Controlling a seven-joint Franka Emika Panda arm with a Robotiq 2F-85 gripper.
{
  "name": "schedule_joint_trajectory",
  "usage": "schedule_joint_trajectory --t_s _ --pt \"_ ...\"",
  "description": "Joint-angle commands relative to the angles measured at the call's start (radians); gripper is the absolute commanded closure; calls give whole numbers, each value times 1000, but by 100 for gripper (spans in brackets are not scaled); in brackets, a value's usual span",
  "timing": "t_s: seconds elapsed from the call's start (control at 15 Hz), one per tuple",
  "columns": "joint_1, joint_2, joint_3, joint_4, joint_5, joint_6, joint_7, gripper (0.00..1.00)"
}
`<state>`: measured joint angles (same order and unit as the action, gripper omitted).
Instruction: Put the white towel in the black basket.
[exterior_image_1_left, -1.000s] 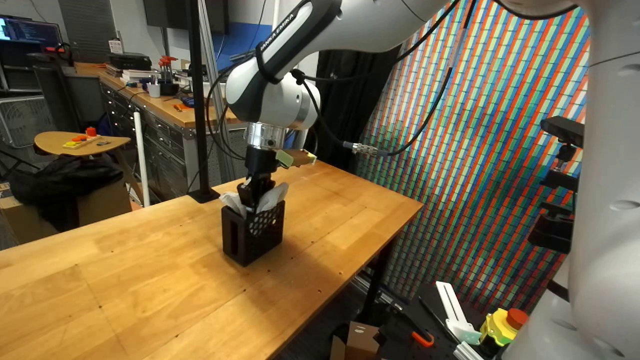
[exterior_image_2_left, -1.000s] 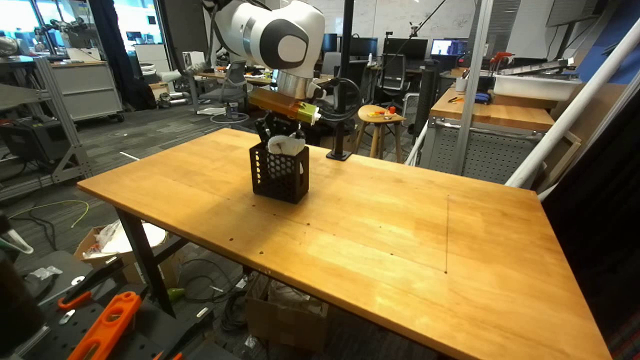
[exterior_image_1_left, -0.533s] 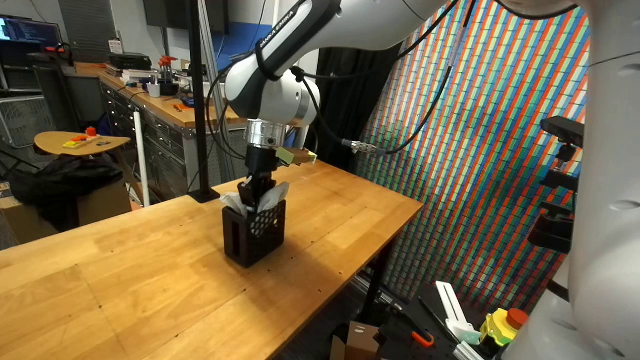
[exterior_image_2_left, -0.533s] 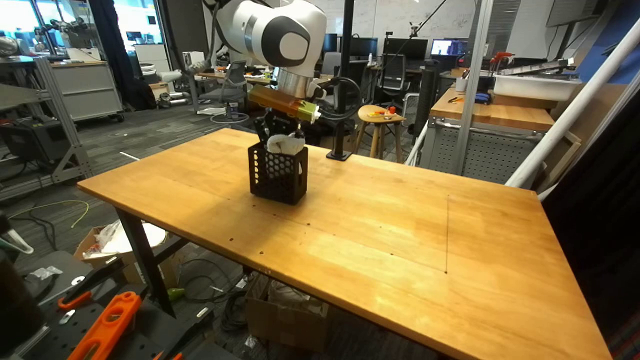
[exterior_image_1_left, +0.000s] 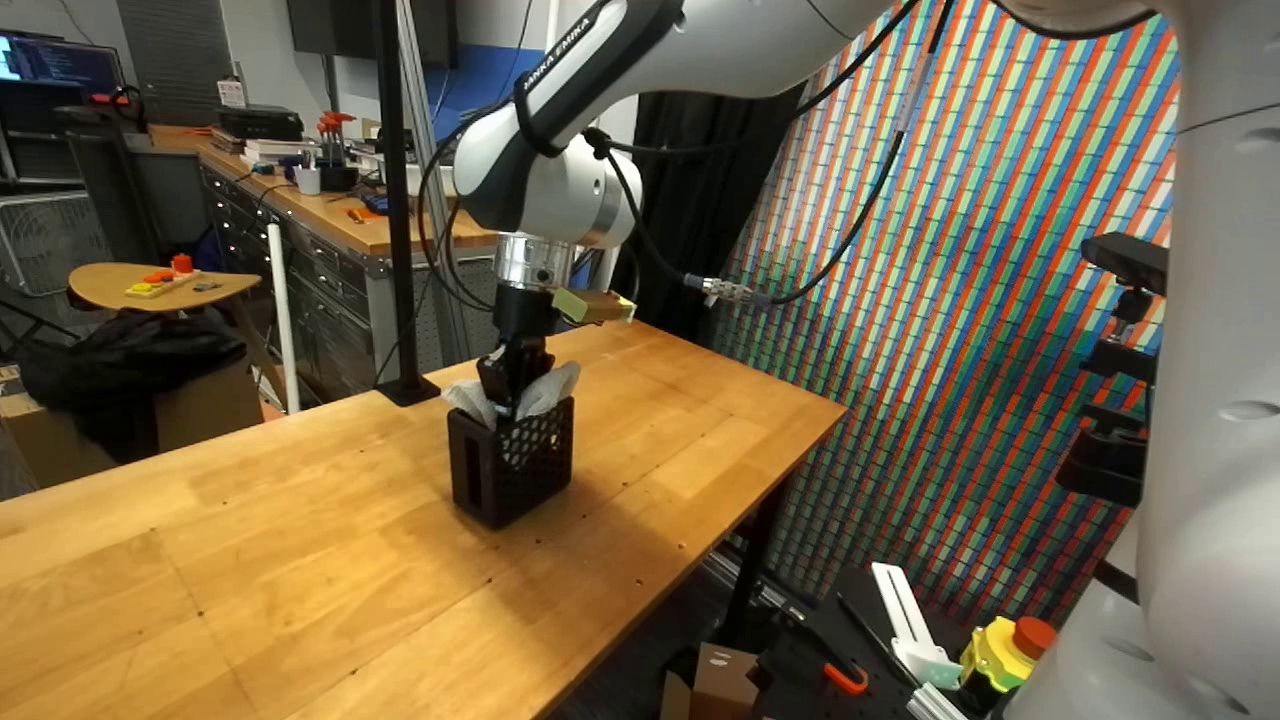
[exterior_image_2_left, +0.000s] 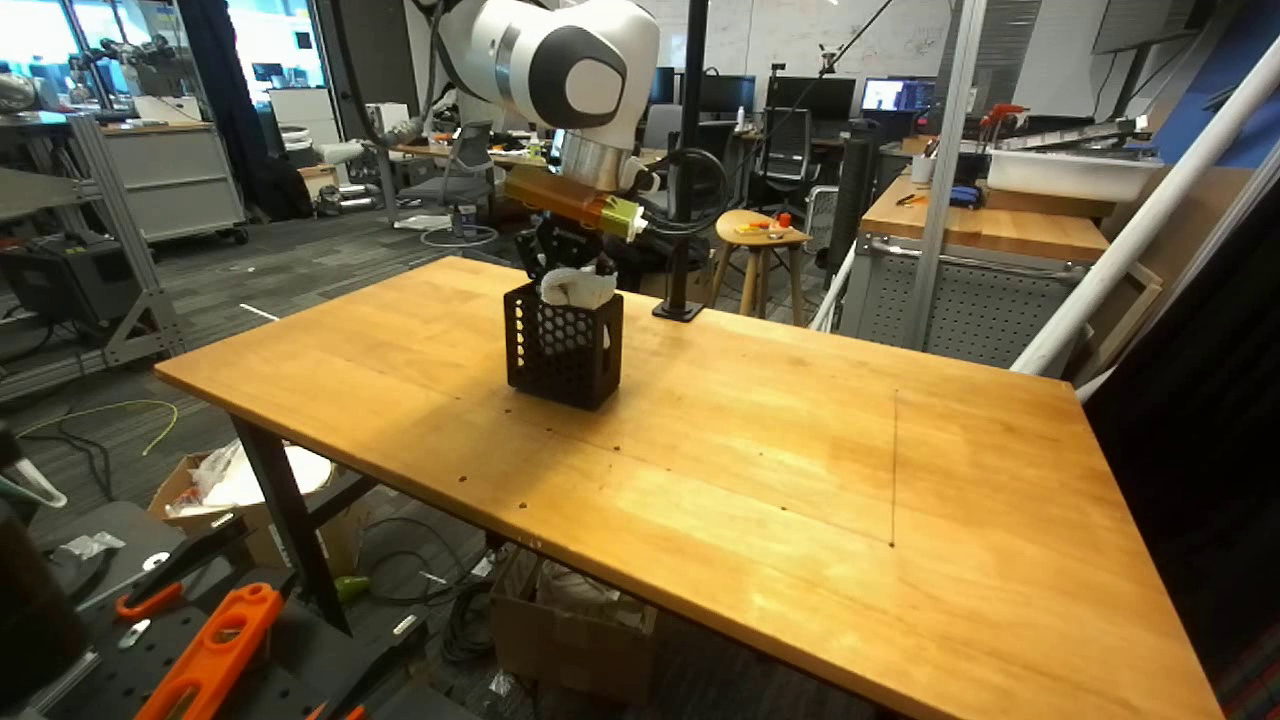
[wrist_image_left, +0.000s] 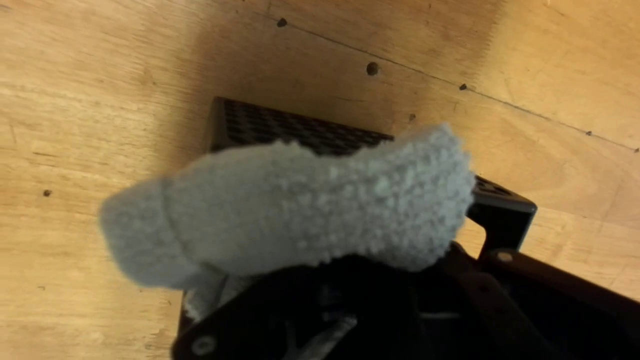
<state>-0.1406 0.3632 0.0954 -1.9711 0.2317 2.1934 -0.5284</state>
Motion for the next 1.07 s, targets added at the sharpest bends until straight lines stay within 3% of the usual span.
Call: schedule_joint_trajectory --t_s 0.0,0.13,0.4,0.53,0.87,0.93,1.0 --pt "8 -11 -8 16 3 -18 20 63" --pt "8 -11 -8 16 3 -17 23 54" --pt "10 -15 -6 17 2 -19 26 23" --pt "11 -18 -7 17 1 -20 30 18" --pt "17 -37 -8 10 -10 -21 38 39" --pt "18 -40 -8 9 -12 -20 39 46" --pt "21 -51 -9 5 -17 -22 44 63"
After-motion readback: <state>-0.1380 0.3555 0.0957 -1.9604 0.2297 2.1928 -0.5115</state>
